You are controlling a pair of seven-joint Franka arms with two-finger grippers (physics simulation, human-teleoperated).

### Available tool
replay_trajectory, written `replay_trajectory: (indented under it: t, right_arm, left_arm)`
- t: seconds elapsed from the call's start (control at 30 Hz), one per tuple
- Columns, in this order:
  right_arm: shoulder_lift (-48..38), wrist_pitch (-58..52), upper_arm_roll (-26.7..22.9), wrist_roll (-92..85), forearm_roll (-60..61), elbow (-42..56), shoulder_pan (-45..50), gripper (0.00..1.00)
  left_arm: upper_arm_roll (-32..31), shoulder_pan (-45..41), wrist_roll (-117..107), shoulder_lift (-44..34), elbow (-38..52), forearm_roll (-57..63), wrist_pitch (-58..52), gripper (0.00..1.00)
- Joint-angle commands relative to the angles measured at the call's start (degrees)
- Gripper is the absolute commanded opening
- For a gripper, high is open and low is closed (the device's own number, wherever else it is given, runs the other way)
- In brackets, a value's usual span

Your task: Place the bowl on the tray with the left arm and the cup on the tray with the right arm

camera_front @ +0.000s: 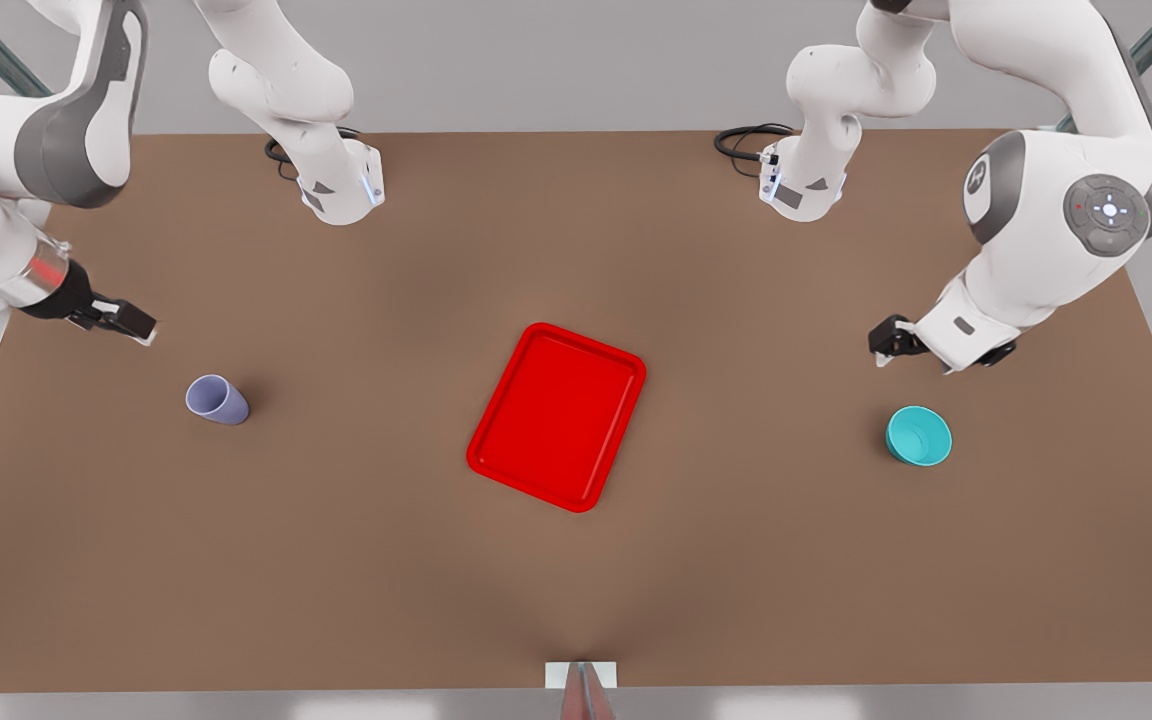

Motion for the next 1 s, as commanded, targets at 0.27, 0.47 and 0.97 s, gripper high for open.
replay_trajectory:
  t: [0.27,0.47,0.97]
  right_arm:
    - [0.0,0.1,0.1,0.0,0.0,0.0,4.1,1.0]
    - [0.0,0.0,0.1,0.0,0.1,0.0,4.1,1.0]
    - [0.0,-0.2,0.0,0.0,0.2,0.0,4.0,1.0]
  left_arm:
    - [6.5,17.2,27.0,17.1,-13.9,-18.1,14.2,1.0]
    - [6.5,20.6,27.7,23.2,-14.6,-21.4,26.3,1.0]
    - [6.5,21.1,27.8,29.2,-15.0,-21.2,28.4,0.58]
